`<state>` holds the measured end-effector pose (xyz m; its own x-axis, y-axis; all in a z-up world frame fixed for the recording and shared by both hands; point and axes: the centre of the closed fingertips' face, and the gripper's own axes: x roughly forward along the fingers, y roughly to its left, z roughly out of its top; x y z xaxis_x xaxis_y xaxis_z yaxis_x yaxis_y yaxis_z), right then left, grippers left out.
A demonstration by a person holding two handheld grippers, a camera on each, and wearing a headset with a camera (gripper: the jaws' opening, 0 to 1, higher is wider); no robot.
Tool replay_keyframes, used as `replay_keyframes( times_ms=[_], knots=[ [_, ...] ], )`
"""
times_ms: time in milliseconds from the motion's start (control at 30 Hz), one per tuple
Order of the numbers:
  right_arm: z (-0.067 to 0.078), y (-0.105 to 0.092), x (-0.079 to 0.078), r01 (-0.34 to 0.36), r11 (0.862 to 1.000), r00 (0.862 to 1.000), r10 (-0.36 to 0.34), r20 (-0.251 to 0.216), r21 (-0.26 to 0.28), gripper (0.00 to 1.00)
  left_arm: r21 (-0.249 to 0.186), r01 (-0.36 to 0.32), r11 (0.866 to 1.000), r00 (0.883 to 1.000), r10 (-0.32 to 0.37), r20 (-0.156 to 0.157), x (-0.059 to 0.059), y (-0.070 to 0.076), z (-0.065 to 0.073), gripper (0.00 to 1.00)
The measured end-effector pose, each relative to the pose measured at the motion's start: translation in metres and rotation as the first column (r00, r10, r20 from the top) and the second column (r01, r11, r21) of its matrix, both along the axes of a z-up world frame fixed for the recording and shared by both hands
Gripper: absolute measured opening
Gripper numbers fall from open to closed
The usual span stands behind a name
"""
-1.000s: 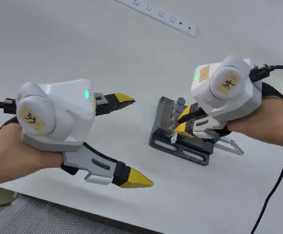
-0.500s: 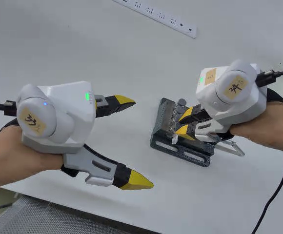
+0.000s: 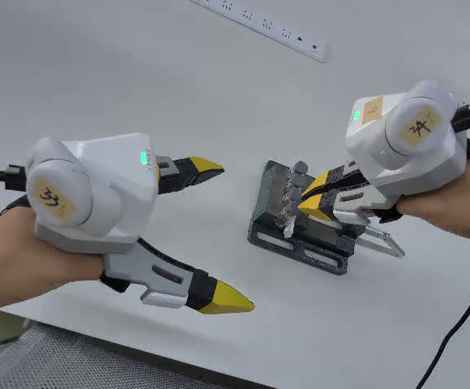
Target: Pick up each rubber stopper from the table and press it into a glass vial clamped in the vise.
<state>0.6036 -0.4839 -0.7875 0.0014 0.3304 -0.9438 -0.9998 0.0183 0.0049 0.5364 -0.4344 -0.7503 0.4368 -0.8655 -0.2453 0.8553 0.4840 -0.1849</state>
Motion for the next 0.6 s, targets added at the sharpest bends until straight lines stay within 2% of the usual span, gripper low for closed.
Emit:
replay_keyframes(
  times_ms=[600],
  knots=[
    [-0.0081, 0.0018, -0.0023, -0.008, 1.000, 0.999, 0.008, -0.036, -0.012, 0.00, -0.005, -0.004, 1.000, 1.000, 0.004, -0.012, 0.0009, 0.0026, -0.0036, 0.94]
  ],
)
